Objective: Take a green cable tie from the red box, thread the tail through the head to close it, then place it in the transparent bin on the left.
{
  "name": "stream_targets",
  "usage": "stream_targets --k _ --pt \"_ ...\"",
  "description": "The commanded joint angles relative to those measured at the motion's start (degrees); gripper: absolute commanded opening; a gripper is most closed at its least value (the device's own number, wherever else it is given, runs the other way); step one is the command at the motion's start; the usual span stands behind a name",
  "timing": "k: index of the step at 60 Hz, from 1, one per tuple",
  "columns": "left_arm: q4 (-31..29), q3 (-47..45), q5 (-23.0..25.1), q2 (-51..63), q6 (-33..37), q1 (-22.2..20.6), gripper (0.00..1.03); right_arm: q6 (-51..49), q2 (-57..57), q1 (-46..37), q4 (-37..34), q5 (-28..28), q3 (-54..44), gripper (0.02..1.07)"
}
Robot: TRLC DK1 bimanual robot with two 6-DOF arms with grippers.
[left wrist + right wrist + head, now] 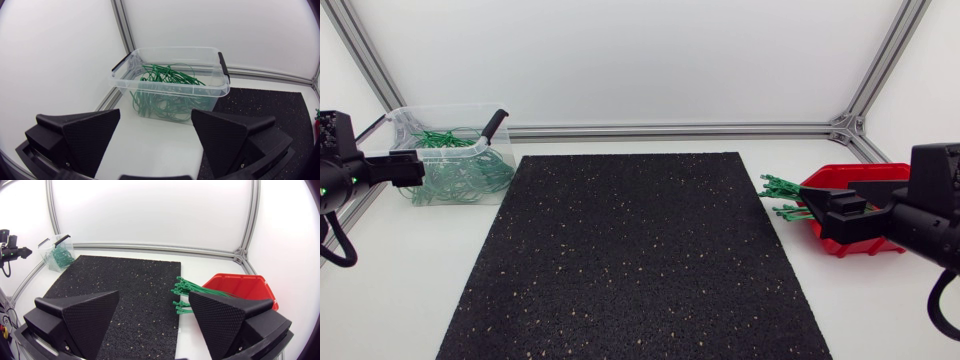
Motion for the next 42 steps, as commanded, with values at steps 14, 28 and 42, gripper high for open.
stream_targets --k 14,28,42 --pt "3.2 -12.0 0.6 -11.2 0.2 -2.9 0.99 -2.7 -10.2 -1.9 4.5 2.7 -9.3 1.03" --pt "5.7 -18.7 0.6 -18.0 -0.3 -3.9 0.99 -2.0 -16.9 -3.2 9.8 3.4 -16.0 1.03" --pt "6.5 -24.8 1.9 -26.8 0.0 -4.0 0.99 -1.3 -23.5 -4.4 15.0 4.1 -22.6 1.03"
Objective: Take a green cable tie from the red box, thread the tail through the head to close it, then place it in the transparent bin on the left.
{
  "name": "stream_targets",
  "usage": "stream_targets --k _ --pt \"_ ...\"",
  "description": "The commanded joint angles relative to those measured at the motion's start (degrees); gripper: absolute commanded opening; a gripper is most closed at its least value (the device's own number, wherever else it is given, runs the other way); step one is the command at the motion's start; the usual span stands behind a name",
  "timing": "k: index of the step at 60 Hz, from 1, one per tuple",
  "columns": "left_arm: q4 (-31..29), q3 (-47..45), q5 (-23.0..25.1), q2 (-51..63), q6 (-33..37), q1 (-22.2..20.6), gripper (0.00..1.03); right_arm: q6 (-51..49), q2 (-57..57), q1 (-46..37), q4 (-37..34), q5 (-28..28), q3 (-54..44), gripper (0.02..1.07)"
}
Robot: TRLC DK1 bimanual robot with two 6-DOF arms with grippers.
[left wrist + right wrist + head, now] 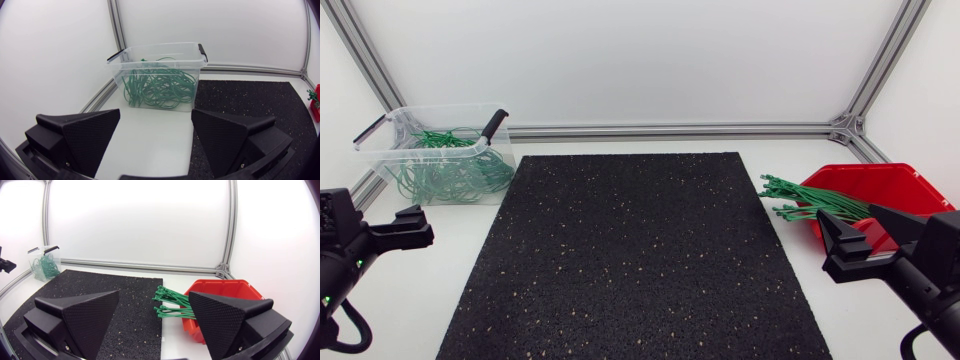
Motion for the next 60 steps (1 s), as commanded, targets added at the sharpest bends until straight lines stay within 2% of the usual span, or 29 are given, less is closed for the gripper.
stream_targets --k 1,19,60 --pt "0.7 -3.0 0.4 -3.8 0.0 -0.3 0.99 0.7 -2.6 -0.7 2.2 0.6 -3.3 1.03" --pt "0.5 -8.6 5.1 -14.4 -0.8 -1.1 0.99 1.7 -11.8 -2.5 9.5 1.6 -12.6 1.03" --pt "1.2 -19.4 14.9 -33.9 -2.7 -3.1 0.99 1.7 -11.8 -2.5 9.5 1.6 -12.6 1.03"
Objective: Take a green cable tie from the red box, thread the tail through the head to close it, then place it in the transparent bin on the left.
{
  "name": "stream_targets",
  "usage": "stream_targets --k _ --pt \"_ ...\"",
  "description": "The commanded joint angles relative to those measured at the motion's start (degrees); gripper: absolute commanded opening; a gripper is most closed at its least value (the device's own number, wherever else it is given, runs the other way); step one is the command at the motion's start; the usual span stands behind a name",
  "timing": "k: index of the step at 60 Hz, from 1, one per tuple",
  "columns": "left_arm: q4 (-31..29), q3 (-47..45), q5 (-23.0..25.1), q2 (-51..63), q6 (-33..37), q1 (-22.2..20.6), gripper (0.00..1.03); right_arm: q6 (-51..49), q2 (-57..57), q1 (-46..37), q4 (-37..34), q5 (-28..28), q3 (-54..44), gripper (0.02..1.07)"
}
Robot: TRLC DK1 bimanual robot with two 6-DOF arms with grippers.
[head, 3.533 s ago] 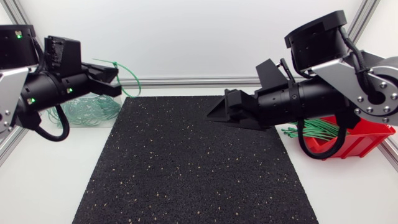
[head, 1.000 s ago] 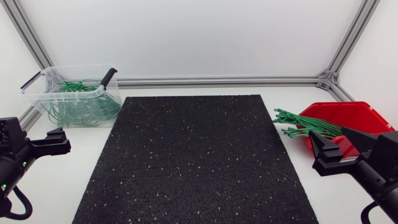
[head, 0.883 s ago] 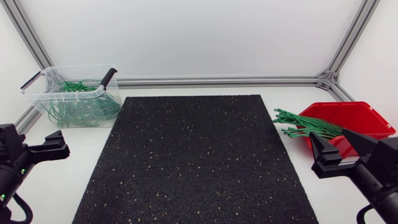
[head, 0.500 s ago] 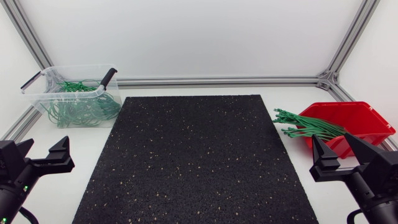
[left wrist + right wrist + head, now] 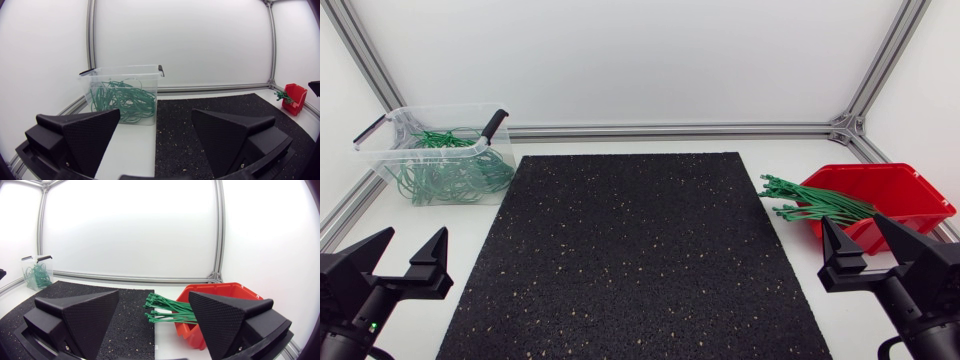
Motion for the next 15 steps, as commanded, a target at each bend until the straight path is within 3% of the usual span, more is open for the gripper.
stream_targets --k 1,15 --pt "0.2 -2.6 1.1 -2.8 -1.2 -0.6 0.99 1.1 -0.3 -0.3 1.0 0.1 -1.4 1.03" --pt "0.2 -2.7 1.3 -3.0 -1.2 -0.6 0.99 1.1 -0.3 -0.3 1.0 0.1 -1.4 1.03"
